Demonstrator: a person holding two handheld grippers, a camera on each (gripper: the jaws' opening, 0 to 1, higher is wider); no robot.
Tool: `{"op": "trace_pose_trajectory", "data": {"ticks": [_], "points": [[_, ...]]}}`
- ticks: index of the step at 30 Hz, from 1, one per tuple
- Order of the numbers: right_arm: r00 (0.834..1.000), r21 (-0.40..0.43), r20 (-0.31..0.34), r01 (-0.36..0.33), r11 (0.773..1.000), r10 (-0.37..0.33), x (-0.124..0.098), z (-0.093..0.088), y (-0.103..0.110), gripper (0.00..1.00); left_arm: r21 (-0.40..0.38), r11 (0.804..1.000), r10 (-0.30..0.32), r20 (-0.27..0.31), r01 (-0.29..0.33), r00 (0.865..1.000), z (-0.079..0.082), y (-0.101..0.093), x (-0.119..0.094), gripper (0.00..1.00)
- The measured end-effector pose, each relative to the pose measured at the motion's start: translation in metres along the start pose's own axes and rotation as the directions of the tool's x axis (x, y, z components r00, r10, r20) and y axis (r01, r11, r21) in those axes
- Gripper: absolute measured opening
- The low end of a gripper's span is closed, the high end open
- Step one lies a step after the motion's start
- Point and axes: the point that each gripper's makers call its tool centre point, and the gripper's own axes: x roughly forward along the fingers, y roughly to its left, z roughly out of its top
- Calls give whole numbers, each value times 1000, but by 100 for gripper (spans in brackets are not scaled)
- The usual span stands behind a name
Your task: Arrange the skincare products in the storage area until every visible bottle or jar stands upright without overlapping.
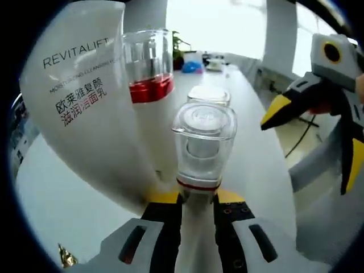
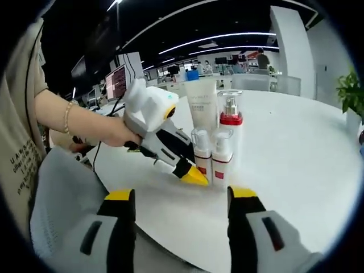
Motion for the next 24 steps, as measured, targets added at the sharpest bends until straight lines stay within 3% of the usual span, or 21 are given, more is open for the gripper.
{"op": "trace_pose_trajectory", "data": {"ticks": [8, 15, 24], "points": [[1000, -10, -15, -14, 1000, 13, 3, 3, 6, 68, -28, 999, 25, -2, -25, 1000, -6, -6, -23, 31], [999, 8, -6, -42, 999, 42, 7, 6, 14, 70, -98, 992, 86, 10, -84, 996, -22, -9, -60, 39], [999, -5, -1, -50, 999, 50, 6, 9, 20, 72, -213, 959, 197, 28, -187, 980, -45, -13, -114, 56]]}}
